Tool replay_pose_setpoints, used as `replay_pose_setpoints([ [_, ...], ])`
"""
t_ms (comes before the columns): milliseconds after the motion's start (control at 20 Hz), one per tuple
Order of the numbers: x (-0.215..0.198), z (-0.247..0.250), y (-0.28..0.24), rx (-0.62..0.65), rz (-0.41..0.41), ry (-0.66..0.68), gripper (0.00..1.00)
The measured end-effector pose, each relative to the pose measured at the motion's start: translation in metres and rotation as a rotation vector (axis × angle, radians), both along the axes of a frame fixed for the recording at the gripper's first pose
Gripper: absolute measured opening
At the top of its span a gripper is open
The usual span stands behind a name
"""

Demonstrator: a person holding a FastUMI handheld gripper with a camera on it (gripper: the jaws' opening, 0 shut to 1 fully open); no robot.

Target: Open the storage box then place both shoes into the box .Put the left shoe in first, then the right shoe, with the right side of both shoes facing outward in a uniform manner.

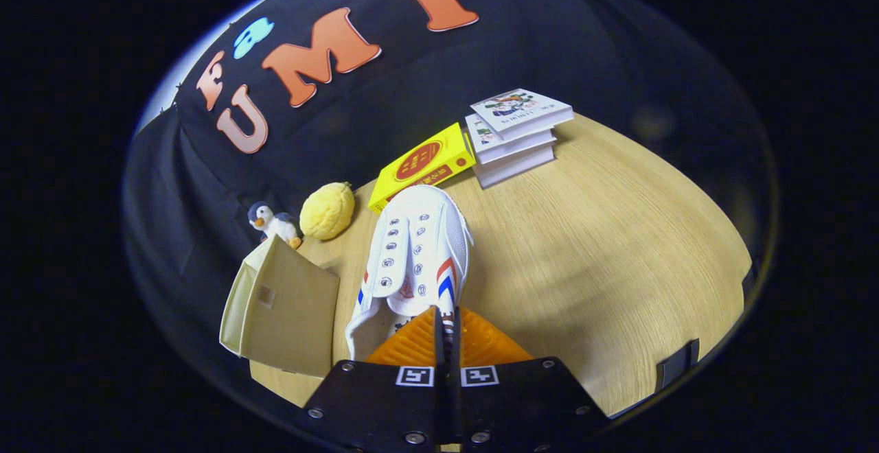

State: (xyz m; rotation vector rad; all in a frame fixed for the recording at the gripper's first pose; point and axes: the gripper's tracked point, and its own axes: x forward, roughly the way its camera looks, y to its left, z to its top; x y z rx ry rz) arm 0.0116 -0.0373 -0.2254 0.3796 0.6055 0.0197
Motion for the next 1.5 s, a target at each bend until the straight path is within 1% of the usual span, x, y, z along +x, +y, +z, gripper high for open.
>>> replay_pose_setpoints([
  [200, 0.006, 0.037, 0.057, -0.020, 0.046, -0.036, 0.00],
  [350, 0.011, 0.061, 0.110, -0.017, 0.066, -0.058, 0.00],
  [550, 0.020, 0.088, 0.182, -0.044, 0.101, -0.080, 0.00],
  [750, 0.023, 0.092, 0.242, -0.104, 0.124, -0.077, 0.00],
  [850, 0.023, 0.085, 0.265, -0.152, 0.134, -0.065, 0.00],
  [950, 0.025, 0.074, 0.281, -0.208, 0.135, -0.044, 0.00],
  [1100, 0.026, 0.057, 0.291, -0.307, 0.125, -0.006, 0.00],
  [1250, 0.028, 0.038, 0.290, -0.364, 0.094, 0.043, 0.00],
  [1350, 0.027, 0.028, 0.280, -0.446, 0.073, 0.073, 0.00],
  [1450, 0.028, 0.023, 0.282, -0.478, 0.073, 0.087, 0.01],
  [1500, 0.027, 0.025, 0.286, -0.466, 0.078, 0.086, 0.04],
])
